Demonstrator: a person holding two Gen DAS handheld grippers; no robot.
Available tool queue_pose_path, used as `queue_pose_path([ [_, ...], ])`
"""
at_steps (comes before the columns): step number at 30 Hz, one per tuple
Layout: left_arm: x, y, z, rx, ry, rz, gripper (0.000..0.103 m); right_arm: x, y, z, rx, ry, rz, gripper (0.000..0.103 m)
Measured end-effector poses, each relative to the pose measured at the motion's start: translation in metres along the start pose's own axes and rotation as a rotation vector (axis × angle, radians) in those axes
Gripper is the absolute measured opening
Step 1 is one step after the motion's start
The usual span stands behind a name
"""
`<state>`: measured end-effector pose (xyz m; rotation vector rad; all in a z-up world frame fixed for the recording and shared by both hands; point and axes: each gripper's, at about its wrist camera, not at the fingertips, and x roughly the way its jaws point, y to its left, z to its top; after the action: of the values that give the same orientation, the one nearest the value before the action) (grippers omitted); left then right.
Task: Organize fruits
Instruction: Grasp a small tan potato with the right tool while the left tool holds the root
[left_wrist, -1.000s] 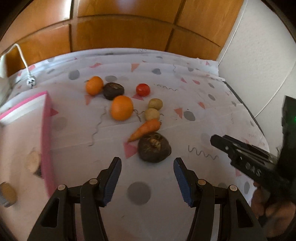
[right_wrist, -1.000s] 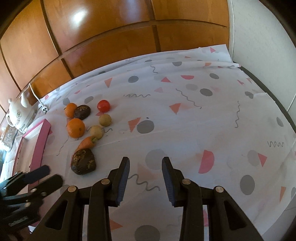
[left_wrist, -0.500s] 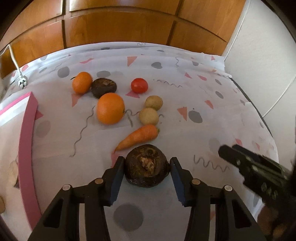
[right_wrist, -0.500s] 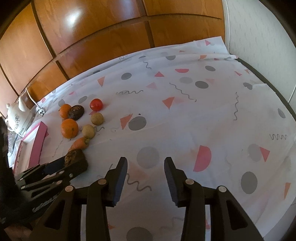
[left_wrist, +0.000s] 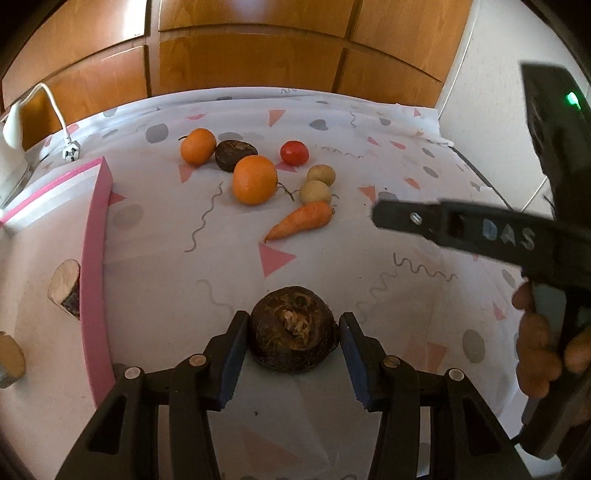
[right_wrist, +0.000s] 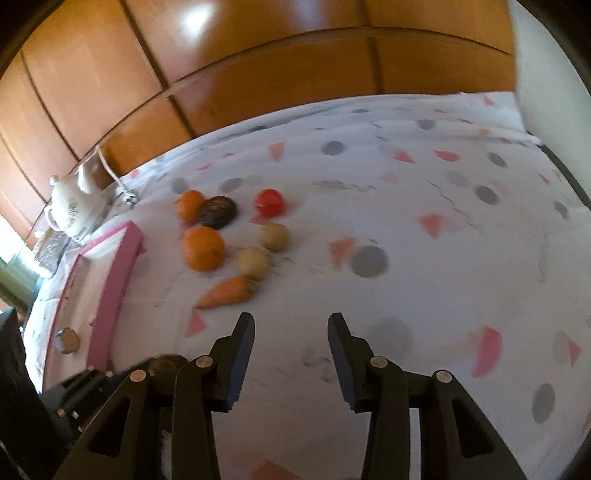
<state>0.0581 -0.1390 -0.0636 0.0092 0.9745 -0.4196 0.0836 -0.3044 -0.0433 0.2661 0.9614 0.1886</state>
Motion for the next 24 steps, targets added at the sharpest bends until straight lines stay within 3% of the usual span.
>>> queue_pose_path([
  [2, 0.0, 0.002, 0.0, -0.013, 0.0, -0.01, 0.05, 0.006, 0.008, 0.008, -0.017, 0.002, 0.008, 0.034],
  [9, 0.001, 0.003, 0.001, -0.027, -0.001, -0.024, 0.05, 0.035, 0.018, 0.034, 0.001, 0.042, 0.048, 0.034],
  [13, 0.0, 0.004, -0.001, -0.022, -0.005, -0.022, 0.05, 0.064, 0.025, 0.042, -0.013, 0.093, 0.024, 0.034],
  [15, 0.001, 0.004, -0.001, -0.019, -0.006, -0.022, 0.05, 0.071, 0.024, 0.042, -0.013, 0.098, 0.004, 0.026],
  [24, 0.0, 0.002, 0.0, -0.012, 0.001, -0.019, 0.05, 0.047, 0.002, 0.034, -0.004, 0.047, -0.064, 0.024],
])
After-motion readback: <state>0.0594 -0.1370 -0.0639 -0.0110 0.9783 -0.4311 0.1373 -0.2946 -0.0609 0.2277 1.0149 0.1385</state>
